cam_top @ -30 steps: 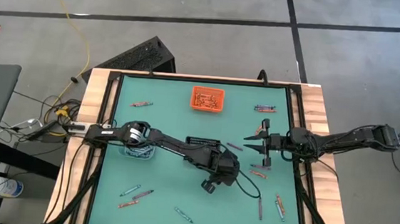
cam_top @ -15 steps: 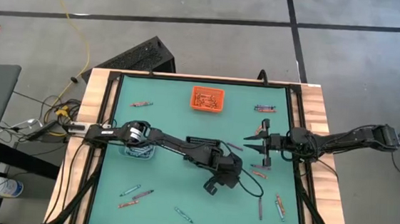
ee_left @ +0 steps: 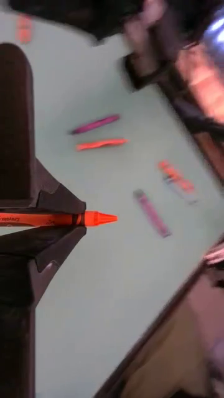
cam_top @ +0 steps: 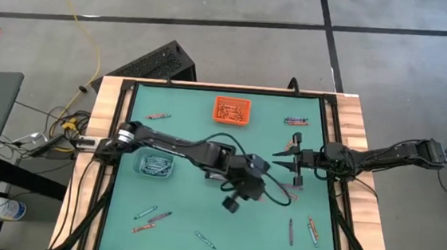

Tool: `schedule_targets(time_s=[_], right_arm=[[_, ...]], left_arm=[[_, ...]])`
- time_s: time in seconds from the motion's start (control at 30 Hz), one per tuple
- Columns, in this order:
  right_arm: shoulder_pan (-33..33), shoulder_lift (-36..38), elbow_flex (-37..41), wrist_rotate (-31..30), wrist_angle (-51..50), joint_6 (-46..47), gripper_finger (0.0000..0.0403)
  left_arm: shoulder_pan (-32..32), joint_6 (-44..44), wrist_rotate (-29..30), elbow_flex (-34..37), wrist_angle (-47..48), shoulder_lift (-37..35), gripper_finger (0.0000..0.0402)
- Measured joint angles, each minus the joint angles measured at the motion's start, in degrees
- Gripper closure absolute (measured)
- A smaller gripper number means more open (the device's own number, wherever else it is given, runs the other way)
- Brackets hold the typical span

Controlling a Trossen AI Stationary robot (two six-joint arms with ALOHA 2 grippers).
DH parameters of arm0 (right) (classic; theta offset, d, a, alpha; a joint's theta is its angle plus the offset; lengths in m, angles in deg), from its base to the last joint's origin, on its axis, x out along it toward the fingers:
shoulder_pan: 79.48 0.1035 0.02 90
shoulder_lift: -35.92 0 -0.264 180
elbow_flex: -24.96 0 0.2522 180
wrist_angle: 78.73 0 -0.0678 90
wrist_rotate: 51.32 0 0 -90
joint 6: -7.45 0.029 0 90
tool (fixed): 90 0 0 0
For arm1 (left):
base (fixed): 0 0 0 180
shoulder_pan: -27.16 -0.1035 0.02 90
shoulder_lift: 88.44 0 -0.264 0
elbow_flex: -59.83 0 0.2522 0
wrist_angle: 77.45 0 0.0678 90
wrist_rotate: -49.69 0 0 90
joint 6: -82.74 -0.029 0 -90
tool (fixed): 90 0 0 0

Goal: Sort crayons
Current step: Put the orange crayon into the orange bin

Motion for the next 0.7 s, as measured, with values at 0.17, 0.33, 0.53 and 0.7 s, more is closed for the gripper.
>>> schedule_targets(time_s=[0.17,0.33,0.53,0.7], right_arm=[[0.0,0.0,0.0,0.0,0.2,0.0,0.0296],[0.0,0.0,0.0,0.0,0.4,0.5,0.0296],[0.1,0.0,0.0,0.0,0.6,0.6,0.0296],[0.1,0.0,0.0,0.0,0.6,0.2,0.0296]], left_arm=[[-0.5,2.0,-0.6,0.0,8.5,-2.2,0.0388],[-2.8,3.7,0.8,3.8,13.1,-2.3,0.0388],[-6.4,5.4,6.1,13.4,8.7,-2.1,0.0388],[-7.0,5.4,10.6,18.1,5.8,-2.0,0.0388]])
